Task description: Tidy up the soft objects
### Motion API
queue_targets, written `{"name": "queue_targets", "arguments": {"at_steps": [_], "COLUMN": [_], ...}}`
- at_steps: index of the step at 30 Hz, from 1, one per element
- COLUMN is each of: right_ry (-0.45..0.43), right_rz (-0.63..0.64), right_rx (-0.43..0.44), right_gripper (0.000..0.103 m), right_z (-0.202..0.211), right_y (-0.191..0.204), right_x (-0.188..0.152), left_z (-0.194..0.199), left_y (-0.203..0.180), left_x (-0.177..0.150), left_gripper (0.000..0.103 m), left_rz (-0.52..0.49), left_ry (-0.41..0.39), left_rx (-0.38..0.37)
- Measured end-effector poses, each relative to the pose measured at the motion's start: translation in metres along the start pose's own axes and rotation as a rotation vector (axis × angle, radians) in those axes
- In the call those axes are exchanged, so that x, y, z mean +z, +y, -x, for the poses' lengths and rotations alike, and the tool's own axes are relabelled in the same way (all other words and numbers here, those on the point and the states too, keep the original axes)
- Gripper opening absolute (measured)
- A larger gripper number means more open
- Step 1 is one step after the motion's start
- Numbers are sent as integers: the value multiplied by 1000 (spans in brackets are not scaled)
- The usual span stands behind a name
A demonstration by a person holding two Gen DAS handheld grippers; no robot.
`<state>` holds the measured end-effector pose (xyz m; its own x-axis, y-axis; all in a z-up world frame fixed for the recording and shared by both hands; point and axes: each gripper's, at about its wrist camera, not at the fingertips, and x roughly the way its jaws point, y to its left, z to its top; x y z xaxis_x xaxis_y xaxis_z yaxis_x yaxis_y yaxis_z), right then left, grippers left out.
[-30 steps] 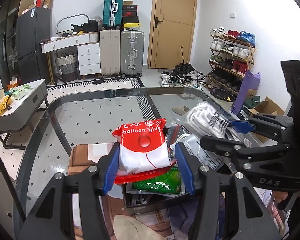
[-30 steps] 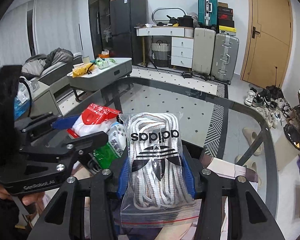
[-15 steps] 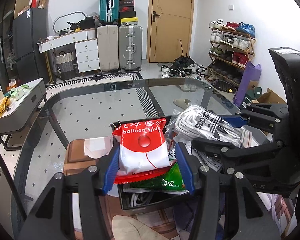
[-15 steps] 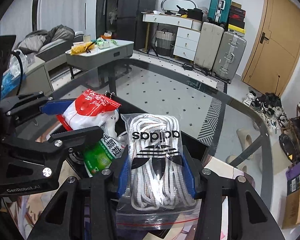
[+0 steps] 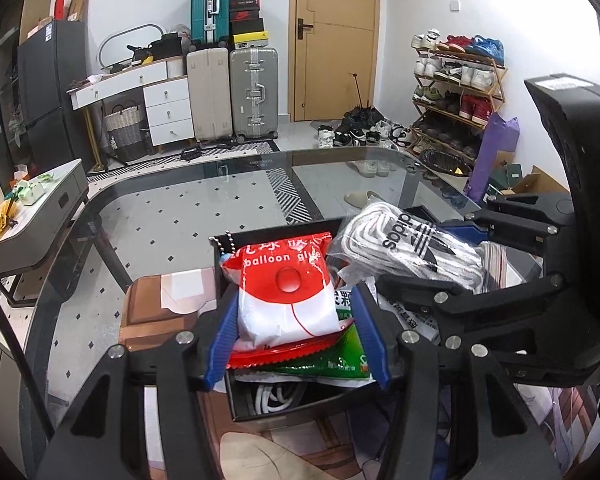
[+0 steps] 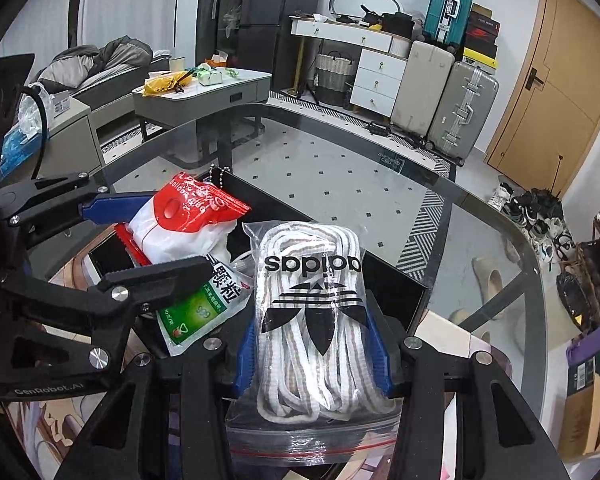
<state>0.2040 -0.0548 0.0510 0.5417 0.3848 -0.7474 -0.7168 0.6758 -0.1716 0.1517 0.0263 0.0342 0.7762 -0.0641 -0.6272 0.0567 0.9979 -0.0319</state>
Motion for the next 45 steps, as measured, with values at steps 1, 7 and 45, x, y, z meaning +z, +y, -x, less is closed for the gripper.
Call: {"name": "queue_targets", "arguments": {"at_steps": [1,7,45], "right_ry": [0,-22,-337], "right_rz": [4,6,-256], "right_rx": [-3,-14,-16], "right_gripper": [47,51,102], "right_z": [0,8,111], "right_y": [0,-2,19], "right_x": [0,-3,-90], "left_z": [0,2,76], "left_y": [0,4,15], "left_x": [0,1,-46], "left_gripper": [55,57,103], "left_rz": [-2,27,78], "left_ry": [-3,4,-173], "left_rx": [1,-24,32]}}
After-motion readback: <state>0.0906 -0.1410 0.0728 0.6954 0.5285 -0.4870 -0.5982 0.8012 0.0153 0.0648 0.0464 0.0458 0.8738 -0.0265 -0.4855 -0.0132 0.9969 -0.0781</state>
